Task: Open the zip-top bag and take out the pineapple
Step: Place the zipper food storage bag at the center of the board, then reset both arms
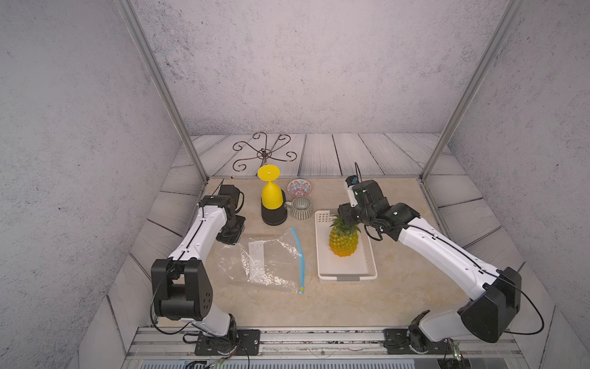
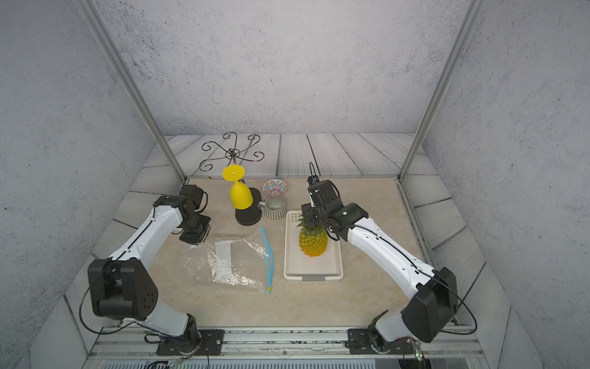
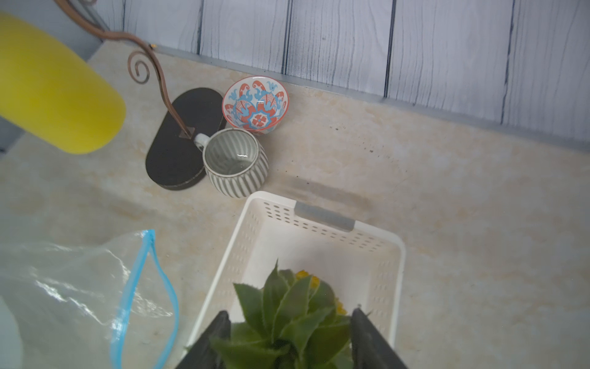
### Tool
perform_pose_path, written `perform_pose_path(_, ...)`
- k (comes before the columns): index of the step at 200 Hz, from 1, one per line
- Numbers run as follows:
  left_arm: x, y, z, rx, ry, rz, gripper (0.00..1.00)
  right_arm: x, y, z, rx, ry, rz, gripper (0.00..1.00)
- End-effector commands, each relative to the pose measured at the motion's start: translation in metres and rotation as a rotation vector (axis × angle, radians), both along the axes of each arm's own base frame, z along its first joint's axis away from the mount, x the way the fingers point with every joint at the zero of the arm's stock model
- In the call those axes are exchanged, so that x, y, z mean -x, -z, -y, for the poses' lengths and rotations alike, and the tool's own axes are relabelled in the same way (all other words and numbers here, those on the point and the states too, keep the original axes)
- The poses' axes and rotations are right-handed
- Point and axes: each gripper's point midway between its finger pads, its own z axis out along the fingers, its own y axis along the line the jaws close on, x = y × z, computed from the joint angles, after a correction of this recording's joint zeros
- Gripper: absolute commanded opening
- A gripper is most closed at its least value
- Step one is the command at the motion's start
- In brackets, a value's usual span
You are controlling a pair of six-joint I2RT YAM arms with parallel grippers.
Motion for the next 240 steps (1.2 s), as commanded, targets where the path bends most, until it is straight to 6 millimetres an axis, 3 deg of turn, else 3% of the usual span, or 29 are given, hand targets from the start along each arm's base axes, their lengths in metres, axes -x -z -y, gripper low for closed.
perform_pose_path(1,-0.022,-0.021,0.006,0.025,0.095,0.152,0.57,0.003,-0.028,0.010,-0.034,0.047,0.040,0.72)
perform_pose_path(13,-0.027,-0.043,0.013,0.033,0.185,0.237,0.74,0.008,-0.043,0.020,-0.040,0.073,0.072,0.76)
perform_pose_path(17,-0.025,-0.050,0.013,0.025,0.198,0.249,0.91,0.009,-0.049,0.024,-0.039,0.086,0.083,0.78)
perform_pose_path(21,-0.022,-0.058,0.012,0.010,0.204,0.264,0.95,0.011,-0.055,0.029,-0.041,0.099,0.096,0.80)
perform_pose_path(26,-0.019,-0.067,0.011,-0.012,0.217,0.288,0.96,0.013,-0.062,0.034,-0.039,0.116,0.113,0.96)
perform_pose_path(29,-0.017,-0.073,0.009,-0.026,0.223,0.304,0.97,0.015,-0.066,0.038,-0.038,0.126,0.124,1.00)
perform_pose_path(63,0.015,-0.129,0.007,-0.122,0.263,0.479,0.97,0.033,-0.103,0.109,-0.048,0.395,0.206,0.99)
perform_pose_path(85,0.029,-0.158,0.023,-0.164,0.400,0.614,0.97,0.054,-0.087,0.170,-0.010,0.624,0.158,1.00)
perform_pose_path(99,0.035,-0.171,0.040,-0.148,0.529,0.720,0.97,0.066,-0.071,0.192,-0.037,0.681,0.139,0.90)
perform_pose_path(112,0.049,-0.168,0.045,-0.140,0.599,0.726,0.97,0.076,-0.055,0.208,-0.069,0.731,0.098,0.90)
perform_pose_path(117,0.056,-0.164,0.044,-0.143,0.609,0.710,0.97,0.079,-0.047,0.211,-0.070,0.742,0.069,1.00)
perform_pose_path(136,0.081,-0.138,0.036,-0.171,0.642,0.611,0.97,0.083,-0.014,0.209,-0.056,0.725,-0.033,0.99)
perform_pose_path(158,0.110,-0.105,0.001,-0.282,0.533,0.463,0.97,0.084,0.012,0.222,-0.002,0.794,-0.032,0.99)
perform_pose_path(178,0.125,-0.086,-0.031,-0.410,0.403,0.414,0.97,0.061,0.021,0.222,0.048,0.707,0.146,0.99)
perform_pose_path(191,0.114,-0.083,-0.040,-0.509,0.417,0.459,0.97,0.048,0.023,0.225,0.040,0.697,0.310,0.99)
perform_pose_path(215,0.078,-0.082,-0.049,-0.733,0.512,0.559,0.97,0.033,0.057,0.232,0.167,0.660,0.472,0.99)
perform_pose_path(240,0.038,-0.070,-0.051,-0.931,0.586,0.613,0.97,0.019,0.106,0.237,0.263,0.603,0.382,0.99)
